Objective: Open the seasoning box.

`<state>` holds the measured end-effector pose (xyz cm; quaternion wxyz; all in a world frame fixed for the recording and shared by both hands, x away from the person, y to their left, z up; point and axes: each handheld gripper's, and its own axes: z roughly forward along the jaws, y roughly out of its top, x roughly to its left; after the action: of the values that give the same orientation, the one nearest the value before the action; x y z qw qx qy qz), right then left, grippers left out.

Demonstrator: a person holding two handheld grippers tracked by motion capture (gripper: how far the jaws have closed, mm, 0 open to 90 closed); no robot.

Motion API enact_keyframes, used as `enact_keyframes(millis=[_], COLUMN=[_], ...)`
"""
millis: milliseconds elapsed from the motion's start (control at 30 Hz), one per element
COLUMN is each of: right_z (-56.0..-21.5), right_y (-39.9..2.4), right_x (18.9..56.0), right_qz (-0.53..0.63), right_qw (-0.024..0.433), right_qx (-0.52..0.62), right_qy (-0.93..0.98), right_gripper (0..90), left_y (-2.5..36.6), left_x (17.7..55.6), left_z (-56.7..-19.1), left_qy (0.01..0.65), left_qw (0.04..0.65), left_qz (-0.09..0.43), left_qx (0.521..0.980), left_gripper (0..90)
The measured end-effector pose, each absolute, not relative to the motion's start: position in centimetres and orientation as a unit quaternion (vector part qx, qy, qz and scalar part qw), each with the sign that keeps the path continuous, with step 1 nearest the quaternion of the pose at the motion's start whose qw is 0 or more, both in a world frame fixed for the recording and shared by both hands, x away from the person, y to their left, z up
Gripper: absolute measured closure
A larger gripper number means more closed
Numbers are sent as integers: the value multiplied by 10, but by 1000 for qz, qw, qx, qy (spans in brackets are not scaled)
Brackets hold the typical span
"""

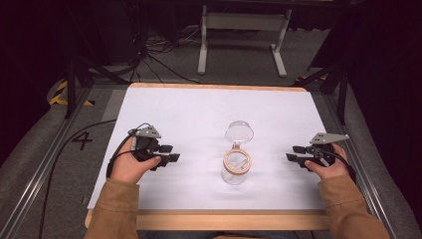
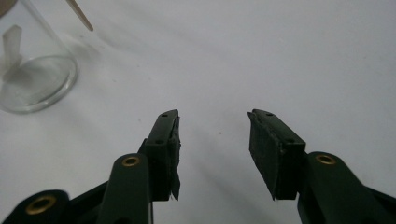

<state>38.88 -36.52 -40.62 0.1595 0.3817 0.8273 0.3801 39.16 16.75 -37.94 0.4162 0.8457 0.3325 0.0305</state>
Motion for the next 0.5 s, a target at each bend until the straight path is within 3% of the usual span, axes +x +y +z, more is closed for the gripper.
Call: enact_keyframes(millis=[500], right_z=[-431], right_y=[-362], right_x=[376], right_qz=[407], right_qw=[161], right_qx=[357], right_qy=[825], right_gripper=[533], left_y=[164], left_x=[392], left_z=[-382], left_qy=[330], left_qw=[408], left_qz=[33], left_qx=[851], left_gripper=[503])
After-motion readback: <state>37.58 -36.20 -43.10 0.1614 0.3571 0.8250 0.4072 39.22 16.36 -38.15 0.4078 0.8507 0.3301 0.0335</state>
